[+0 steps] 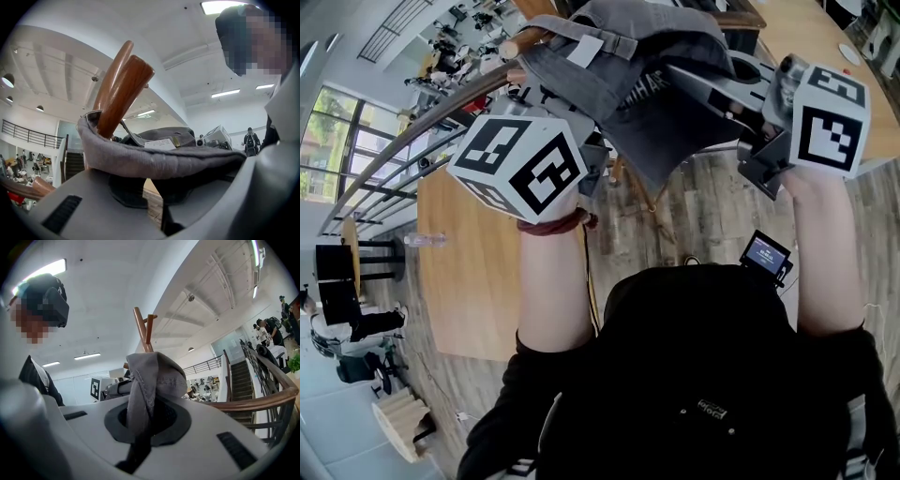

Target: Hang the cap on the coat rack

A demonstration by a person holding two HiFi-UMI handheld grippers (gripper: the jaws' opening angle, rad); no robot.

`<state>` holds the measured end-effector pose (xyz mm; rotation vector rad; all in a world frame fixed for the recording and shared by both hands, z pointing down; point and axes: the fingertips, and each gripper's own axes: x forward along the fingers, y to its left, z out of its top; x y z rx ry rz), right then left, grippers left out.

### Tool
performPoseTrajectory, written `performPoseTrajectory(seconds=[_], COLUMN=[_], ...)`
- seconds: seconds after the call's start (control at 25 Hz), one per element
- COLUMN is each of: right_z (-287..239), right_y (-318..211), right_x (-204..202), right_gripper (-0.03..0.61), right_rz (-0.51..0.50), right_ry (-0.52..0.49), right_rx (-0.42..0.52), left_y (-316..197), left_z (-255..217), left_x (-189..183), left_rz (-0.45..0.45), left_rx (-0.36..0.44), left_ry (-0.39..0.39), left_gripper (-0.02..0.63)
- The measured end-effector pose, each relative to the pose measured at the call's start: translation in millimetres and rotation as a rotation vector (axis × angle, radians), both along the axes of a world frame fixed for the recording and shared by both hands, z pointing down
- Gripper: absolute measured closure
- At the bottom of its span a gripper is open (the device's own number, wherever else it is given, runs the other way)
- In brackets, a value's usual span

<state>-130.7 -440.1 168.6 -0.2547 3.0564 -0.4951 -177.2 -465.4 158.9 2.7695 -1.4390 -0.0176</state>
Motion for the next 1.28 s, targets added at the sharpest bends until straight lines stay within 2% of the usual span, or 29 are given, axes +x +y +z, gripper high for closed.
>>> performPoseTrajectory(seconds=[0.48, 0.64, 0.88, 1.28], right_z=[9, 29, 36, 61], right_y=[-25, -25, -27, -40], right_x=[-4, -4, -4, 5], right_gripper=[0.558, 0.558, 0.558, 0.558], right_rz=[-0.006, -0.003, -0.014, 0.025], right_ry=[0.023, 0.032, 0.059, 0.096], right_rx=[-0.029, -0.056, -0.047, -0.036], left_y=[-24, -23, -24, -29], left_z=[11, 27, 38, 64], left_x=[-3, -5, -10, -9], left_rz=[-0.008, -0.010, -0.010, -0.026], left_rx=[-0.031, -0.044, -0.091, -0.154], left_ry=[0.008, 0.000, -0.002, 0.020], left_gripper=[0.615, 0.615, 0.615, 0.615])
